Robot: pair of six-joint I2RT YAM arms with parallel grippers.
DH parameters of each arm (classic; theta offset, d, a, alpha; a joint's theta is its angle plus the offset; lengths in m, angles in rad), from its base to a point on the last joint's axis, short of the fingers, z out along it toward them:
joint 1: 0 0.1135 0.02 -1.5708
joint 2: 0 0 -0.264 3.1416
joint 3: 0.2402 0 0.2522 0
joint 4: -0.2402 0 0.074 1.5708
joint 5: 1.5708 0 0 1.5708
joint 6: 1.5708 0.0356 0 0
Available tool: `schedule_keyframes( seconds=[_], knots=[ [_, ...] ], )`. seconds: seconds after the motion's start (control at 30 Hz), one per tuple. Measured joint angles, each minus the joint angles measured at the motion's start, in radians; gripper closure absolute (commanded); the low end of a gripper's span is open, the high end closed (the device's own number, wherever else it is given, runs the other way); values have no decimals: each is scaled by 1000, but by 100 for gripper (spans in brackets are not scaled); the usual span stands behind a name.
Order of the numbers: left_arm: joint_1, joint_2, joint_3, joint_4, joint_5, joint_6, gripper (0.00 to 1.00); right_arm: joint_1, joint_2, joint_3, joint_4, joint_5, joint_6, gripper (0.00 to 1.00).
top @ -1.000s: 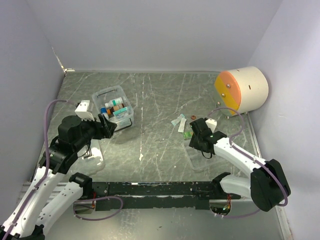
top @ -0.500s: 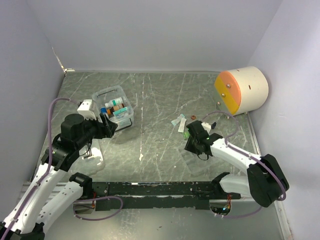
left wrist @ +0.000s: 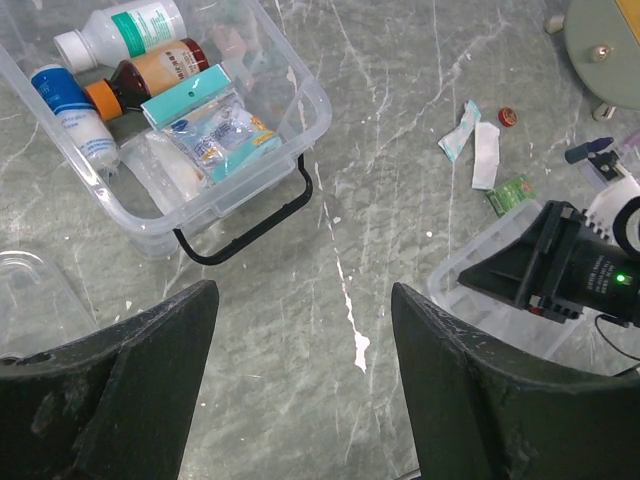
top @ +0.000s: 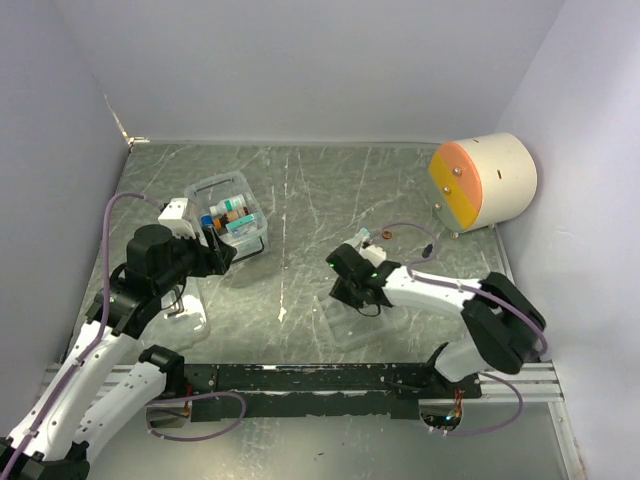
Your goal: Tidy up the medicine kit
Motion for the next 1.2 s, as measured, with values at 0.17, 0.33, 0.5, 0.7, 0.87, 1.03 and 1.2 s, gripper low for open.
schedule_keyframes(
  seconds=[0.17,0.33,0.5,0.7,0.87,1.03,1.2],
  knots=[
    [0,5,0,0,0,0,20,77,144,141,38,14,45,66],
    [0,13,0,-1,0,0,20,156,306,325,73,11,47,59],
    [0,17,0,-4,0,0,20,172,321,396,78,25,19,46],
    [0,17,0,-4,0,0,20,161,185,381,9,119,-53,27],
    [0,17,0,-4,0,0,20,98,6,321,-28,237,-198,14],
    [0,24,0,-4,0,0,21,-87,-36,231,-31,228,-430,4],
    [0,30,0,-4,0,1,21,-172,11,191,-39,217,-603,0]
  ],
)
